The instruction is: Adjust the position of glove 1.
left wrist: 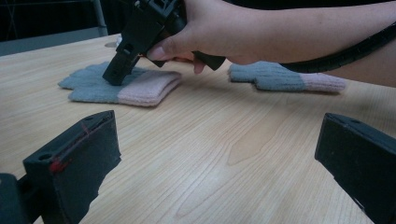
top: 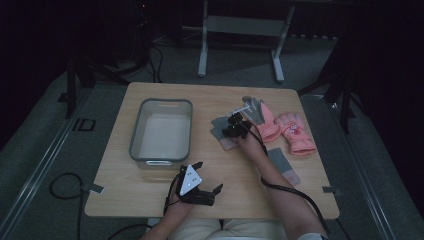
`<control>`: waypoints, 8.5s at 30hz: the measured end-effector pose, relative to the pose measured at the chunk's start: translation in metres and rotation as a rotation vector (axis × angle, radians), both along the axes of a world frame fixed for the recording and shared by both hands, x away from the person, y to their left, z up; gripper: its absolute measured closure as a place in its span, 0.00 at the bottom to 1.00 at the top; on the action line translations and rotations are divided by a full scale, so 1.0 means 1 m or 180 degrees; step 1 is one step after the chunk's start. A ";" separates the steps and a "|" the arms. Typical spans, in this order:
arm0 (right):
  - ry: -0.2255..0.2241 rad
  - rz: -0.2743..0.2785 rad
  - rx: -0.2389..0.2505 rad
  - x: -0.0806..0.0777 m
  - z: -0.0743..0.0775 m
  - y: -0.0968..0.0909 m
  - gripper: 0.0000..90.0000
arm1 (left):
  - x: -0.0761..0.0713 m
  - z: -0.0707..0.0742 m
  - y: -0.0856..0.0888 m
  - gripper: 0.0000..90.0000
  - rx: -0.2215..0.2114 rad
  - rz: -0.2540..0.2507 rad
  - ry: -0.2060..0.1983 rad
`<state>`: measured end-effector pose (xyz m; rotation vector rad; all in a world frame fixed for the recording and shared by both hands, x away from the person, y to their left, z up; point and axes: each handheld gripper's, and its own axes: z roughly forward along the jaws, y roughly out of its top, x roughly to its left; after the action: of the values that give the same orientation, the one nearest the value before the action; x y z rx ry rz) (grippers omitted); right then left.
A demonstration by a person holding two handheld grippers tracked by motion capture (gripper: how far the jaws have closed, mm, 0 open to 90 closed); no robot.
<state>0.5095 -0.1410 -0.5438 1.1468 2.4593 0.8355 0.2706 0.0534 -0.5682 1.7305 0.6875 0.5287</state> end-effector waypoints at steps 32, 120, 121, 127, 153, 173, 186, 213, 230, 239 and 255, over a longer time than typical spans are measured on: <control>-0.0131 -0.0693 0.0722 -0.122 0.089 -0.031 0.94 | -0.001 0.000 -0.001 0.00 0.0029 0.0052 -0.0034; 0.0044 -0.0104 -0.0043 -0.147 0.005 -0.188 0.77 | -0.002 0.000 -0.006 0.00 0.0092 0.0061 -0.0101; 0.0054 -0.0120 -0.0021 -0.147 0.005 -0.189 0.80 | -0.002 0.000 -0.005 0.00 0.0089 0.0061 -0.0096; 0.0066 -0.0270 -0.0085 -0.149 0.008 -0.183 0.94 | -0.002 0.000 -0.006 0.00 0.0097 0.0078 -0.0091; -0.0151 -0.1301 0.0463 -0.189 0.078 -0.151 0.95 | -0.002 0.000 -0.006 0.00 0.0095 0.0097 -0.0107; 0.0053 -0.1570 0.0300 -0.168 0.020 -0.139 0.95 | -0.002 0.000 -0.005 0.00 0.0094 0.0094 -0.0103; 0.0124 -0.1552 0.0357 -0.161 0.003 -0.147 0.90 | -0.002 0.000 -0.005 0.00 0.0089 0.0083 -0.0089; -0.0049 -0.0211 0.0043 -0.164 0.040 -0.178 0.71 | -0.002 0.000 -0.005 0.00 0.0083 0.0074 -0.0080; 0.0046 -0.0373 0.0017 -0.157 0.003 -0.167 0.89 | -0.002 0.000 -0.006 0.00 0.0095 0.0057 -0.0086; 0.0142 -0.0646 0.0073 -0.158 0.015 -0.163 0.96 | -0.002 0.000 -0.005 0.00 0.0095 0.0066 -0.0080; -0.0084 -0.0540 0.0416 -0.154 0.074 -0.141 0.96 | -0.002 0.000 -0.006 0.00 0.0106 0.0083 -0.0096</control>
<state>0.3557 -0.2817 -0.4693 1.3588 2.2763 0.9647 0.2682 0.0479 -0.5682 1.7432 0.6842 0.5861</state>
